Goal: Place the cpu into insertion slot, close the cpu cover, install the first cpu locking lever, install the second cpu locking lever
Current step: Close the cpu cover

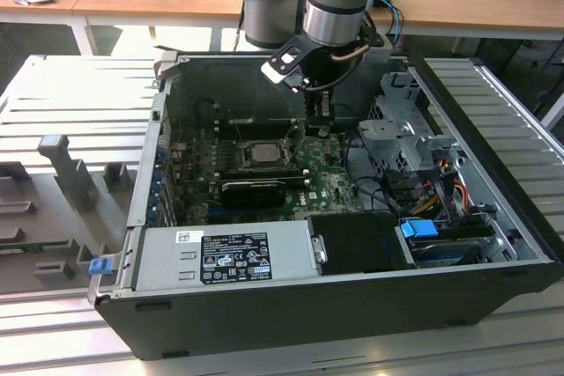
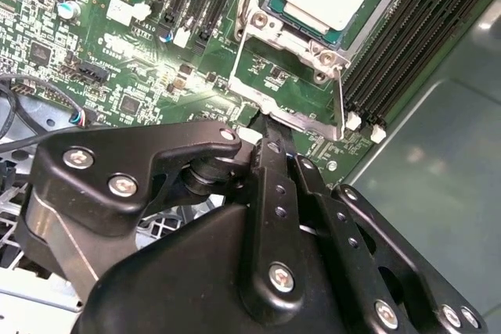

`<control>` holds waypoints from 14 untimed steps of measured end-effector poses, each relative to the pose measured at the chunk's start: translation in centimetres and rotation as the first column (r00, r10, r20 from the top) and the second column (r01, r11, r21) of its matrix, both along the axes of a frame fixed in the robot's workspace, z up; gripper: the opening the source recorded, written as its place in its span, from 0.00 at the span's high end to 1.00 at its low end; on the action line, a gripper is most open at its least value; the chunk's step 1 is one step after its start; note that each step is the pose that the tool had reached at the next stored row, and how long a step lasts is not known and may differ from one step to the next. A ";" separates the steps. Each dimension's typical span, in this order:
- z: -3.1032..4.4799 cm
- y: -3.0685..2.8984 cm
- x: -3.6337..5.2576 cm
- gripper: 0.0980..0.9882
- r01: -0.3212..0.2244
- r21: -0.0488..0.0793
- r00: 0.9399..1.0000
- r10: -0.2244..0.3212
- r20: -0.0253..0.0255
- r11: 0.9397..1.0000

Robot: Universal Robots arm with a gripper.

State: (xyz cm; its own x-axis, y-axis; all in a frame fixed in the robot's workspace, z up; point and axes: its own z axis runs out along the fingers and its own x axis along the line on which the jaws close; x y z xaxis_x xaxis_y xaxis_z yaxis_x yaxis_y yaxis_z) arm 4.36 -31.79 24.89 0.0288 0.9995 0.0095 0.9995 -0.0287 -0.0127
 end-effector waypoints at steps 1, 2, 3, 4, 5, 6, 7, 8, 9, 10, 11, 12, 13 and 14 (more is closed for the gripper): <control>0.00 0.00 -0.05 0.99 0.000 0.000 1.000 0.000 0.000 1.000; 0.00 0.00 -0.09 0.99 0.000 0.000 1.000 0.000 0.000 1.000; 0.00 0.00 -0.15 0.99 0.000 0.000 1.000 0.000 0.000 1.000; 0.00 0.00 -0.19 0.99 0.000 0.000 1.000 0.000 0.000 1.000; 0.00 0.00 -0.24 0.99 0.000 0.000 1.000 0.000 0.000 1.000; 0.00 0.00 -0.27 0.99 0.000 0.000 1.000 0.000 0.000 1.000; 0.00 0.00 -0.29 0.99 0.000 0.000 1.000 0.000 0.000 1.000; 0.00 0.00 -0.30 0.99 0.000 0.000 1.000 0.000 0.000 1.000; 0.00 0.00 -0.35 0.99 0.000 0.000 1.000 0.000 0.000 1.000; 0.00 0.00 -0.41 0.99 0.000 0.000 1.000 0.000 0.000 1.000; 0.00 0.00 -0.45 0.99 0.000 0.000 1.000 0.000 0.000 1.000; 0.00 0.00 -0.48 0.99 0.000 0.000 1.000 0.000 0.000 1.000; 0.00 0.00 -0.52 0.99 0.000 0.000 1.000 0.000 0.000 1.000; 0.00 0.00 -0.54 0.99 0.000 0.000 1.000 0.000 0.000 1.000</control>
State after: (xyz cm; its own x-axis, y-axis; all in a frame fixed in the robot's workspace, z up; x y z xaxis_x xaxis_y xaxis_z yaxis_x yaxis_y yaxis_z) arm 3.83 -31.79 24.89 0.0287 0.9995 0.0096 0.9995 -0.0285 -0.0128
